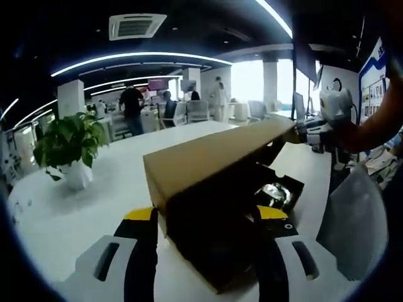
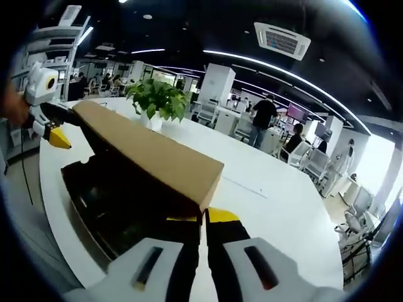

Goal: Operate the shoe box by opening the lid, removing the specified soft item, and placing it in the target area until the item is outside and the box remains undamaged.

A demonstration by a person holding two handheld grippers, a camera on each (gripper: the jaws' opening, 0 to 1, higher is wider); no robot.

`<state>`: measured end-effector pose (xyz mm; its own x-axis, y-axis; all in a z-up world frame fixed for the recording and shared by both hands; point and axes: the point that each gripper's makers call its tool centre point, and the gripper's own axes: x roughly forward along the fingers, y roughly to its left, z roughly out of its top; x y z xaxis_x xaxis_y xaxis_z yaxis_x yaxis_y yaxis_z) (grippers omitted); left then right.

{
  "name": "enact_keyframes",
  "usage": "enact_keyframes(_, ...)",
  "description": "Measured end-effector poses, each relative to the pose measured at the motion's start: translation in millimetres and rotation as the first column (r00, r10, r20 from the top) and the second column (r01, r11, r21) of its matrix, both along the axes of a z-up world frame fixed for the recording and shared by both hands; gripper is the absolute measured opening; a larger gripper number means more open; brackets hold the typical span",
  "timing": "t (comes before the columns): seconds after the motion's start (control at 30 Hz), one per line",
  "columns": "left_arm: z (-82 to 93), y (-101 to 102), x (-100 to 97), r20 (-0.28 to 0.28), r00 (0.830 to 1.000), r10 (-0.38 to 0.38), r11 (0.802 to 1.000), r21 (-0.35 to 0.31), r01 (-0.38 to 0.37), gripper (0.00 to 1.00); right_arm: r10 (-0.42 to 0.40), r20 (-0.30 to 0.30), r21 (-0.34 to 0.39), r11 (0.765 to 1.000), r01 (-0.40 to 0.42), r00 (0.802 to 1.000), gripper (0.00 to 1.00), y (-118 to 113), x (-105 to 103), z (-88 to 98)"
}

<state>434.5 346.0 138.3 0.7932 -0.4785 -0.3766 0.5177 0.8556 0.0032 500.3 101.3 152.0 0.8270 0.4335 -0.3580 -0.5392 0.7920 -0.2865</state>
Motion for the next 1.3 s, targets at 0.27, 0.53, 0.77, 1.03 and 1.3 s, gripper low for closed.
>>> enact_keyframes(0.27,5.0,5,10.7,0.009,1.0,0.007,1.0,-0.019,-0.007,0.59,-0.006,0.004,-0.003,1.0,0.006,1.0,0.0,0,13,5.9)
enact_keyframes(0.53,4.6,12,6.4,0.018,0.999,0.036,0.999,-0.022,-0.035,0.59,-0.025,-0.029,0.006,1.0,0.025,0.999,0.0,1,21,8.0)
enact_keyframes(0.77,-34.8,23,-17.9,-0.107,0.991,0.077,0.997,0.006,-0.076,0.54,-0.031,-0.05,0.012,0.999,0.031,0.998,0.0,2,27,9.3)
enact_keyframes(1.03,-77.8,18,-37.7,-0.33,0.941,0.082,0.996,0.063,-0.064,0.26,-0.043,-0.079,0.015,0.999,0.044,0.996,0.0,2,30,11.1)
enact_keyframes(1.3,-88.4,28,-33.5,-0.417,0.898,0.142,0.99,0.081,-0.119,0.09,-0.044,-0.084,0.008,0.999,0.045,0.996,0.0,2,33,11.4)
